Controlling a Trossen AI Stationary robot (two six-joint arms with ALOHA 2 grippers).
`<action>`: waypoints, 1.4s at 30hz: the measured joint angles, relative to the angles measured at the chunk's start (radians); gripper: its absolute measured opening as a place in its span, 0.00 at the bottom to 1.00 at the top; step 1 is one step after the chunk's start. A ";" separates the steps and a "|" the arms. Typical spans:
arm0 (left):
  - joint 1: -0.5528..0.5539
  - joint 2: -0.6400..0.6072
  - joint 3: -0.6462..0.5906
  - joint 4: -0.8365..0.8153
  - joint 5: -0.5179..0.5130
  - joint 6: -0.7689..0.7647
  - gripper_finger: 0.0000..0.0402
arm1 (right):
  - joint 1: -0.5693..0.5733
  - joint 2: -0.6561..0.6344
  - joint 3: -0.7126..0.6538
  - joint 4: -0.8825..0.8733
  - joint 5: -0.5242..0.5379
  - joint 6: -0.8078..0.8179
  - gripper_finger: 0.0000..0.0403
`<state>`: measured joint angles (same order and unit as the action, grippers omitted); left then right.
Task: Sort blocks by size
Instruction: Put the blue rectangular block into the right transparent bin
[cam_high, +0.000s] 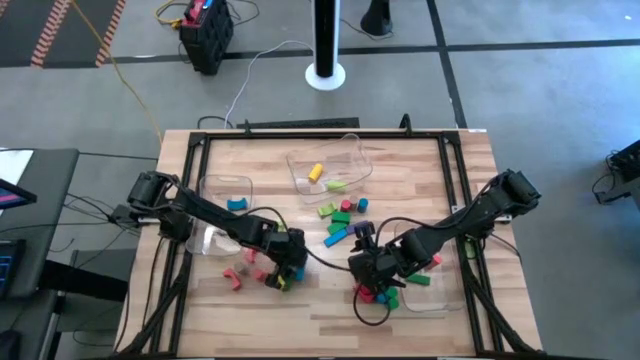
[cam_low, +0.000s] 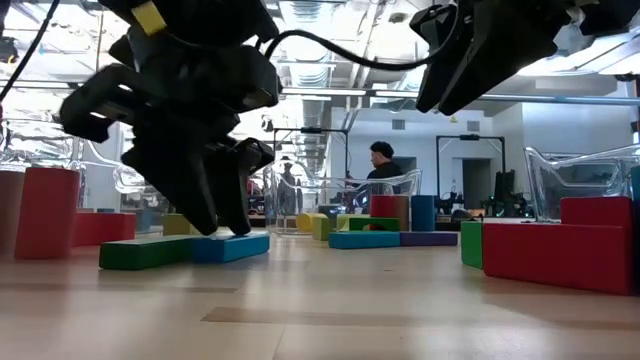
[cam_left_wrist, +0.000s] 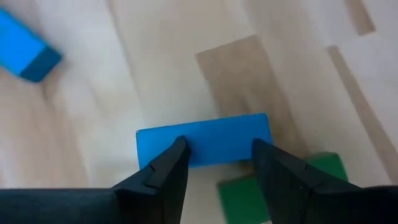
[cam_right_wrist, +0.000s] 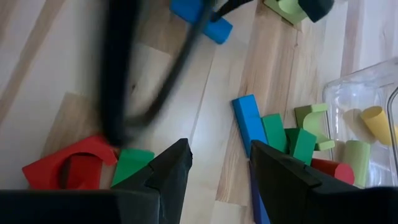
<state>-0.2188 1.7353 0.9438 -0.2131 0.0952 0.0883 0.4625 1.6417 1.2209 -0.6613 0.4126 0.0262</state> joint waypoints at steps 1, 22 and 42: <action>0.008 -0.001 0.000 -0.015 0.000 -0.008 0.43 | 0.000 0.000 0.000 0.000 0.000 0.000 0.50; 0.044 -0.191 -0.003 -0.219 -0.150 -0.052 0.43 | 0.001 0.000 0.000 0.001 0.000 0.001 0.50; 0.007 -0.111 -0.002 -0.191 -0.189 0.218 0.43 | 0.000 0.000 0.000 0.012 0.000 -0.002 0.50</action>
<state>-0.2119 1.6244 0.9417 -0.4043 -0.0940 0.3066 0.4622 1.6417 1.2209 -0.6495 0.4129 0.0246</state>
